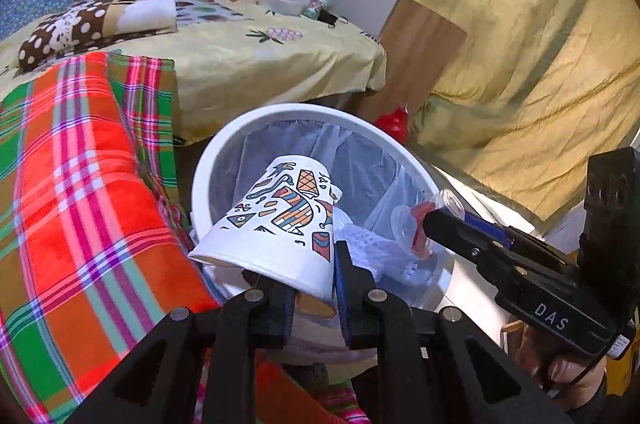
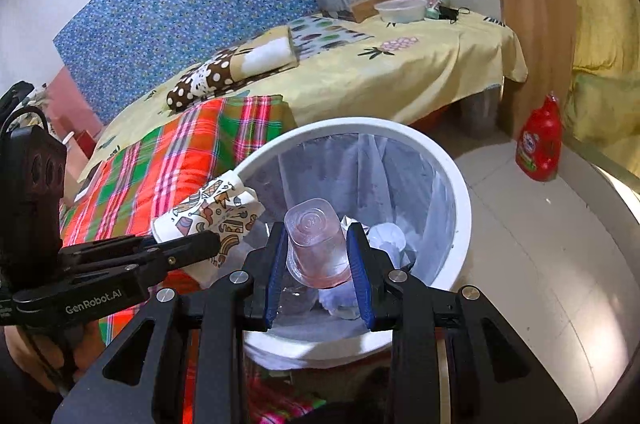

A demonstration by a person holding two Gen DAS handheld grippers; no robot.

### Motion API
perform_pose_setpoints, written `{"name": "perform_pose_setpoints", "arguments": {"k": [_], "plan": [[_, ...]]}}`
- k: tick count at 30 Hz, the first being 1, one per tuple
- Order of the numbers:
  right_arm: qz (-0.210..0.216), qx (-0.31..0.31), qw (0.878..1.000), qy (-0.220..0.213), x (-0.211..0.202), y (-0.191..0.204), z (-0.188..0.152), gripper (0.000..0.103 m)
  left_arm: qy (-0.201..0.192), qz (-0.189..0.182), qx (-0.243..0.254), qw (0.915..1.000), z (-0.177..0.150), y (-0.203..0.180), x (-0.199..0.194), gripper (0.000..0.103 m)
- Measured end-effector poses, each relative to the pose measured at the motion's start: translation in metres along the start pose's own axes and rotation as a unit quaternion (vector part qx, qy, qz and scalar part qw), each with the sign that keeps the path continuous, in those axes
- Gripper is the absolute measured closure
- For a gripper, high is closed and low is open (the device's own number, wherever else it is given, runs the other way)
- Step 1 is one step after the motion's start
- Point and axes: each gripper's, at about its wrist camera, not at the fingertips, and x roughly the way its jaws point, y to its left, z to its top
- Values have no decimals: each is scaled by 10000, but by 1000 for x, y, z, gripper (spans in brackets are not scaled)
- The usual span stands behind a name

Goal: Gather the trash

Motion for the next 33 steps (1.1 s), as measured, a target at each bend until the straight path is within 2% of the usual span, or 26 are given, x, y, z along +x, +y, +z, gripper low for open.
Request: {"name": "perform_pose_setpoints", "arguments": {"k": [10, 12, 13, 14, 33], "plan": [[-70, 36, 9996, 257, 19, -8, 4, 69, 157, -53, -31, 9999, 14, 3, 22, 85], [-113, 20, 9996, 274, 21, -8, 4, 69, 175, -122, -59, 9998, 17, 4, 24, 79], [-140, 25, 9995, 276, 22, -8, 5, 69, 175, -156, -71, 9997, 18, 4, 25, 71], [-146, 38, 9995, 278, 21, -9, 5, 67, 171, -178, -85, 9997, 19, 5, 25, 68], [-85, 12, 10000, -17, -7, 1, 4, 66, -80, -209, -193, 9996, 0, 5, -11, 68]]}}
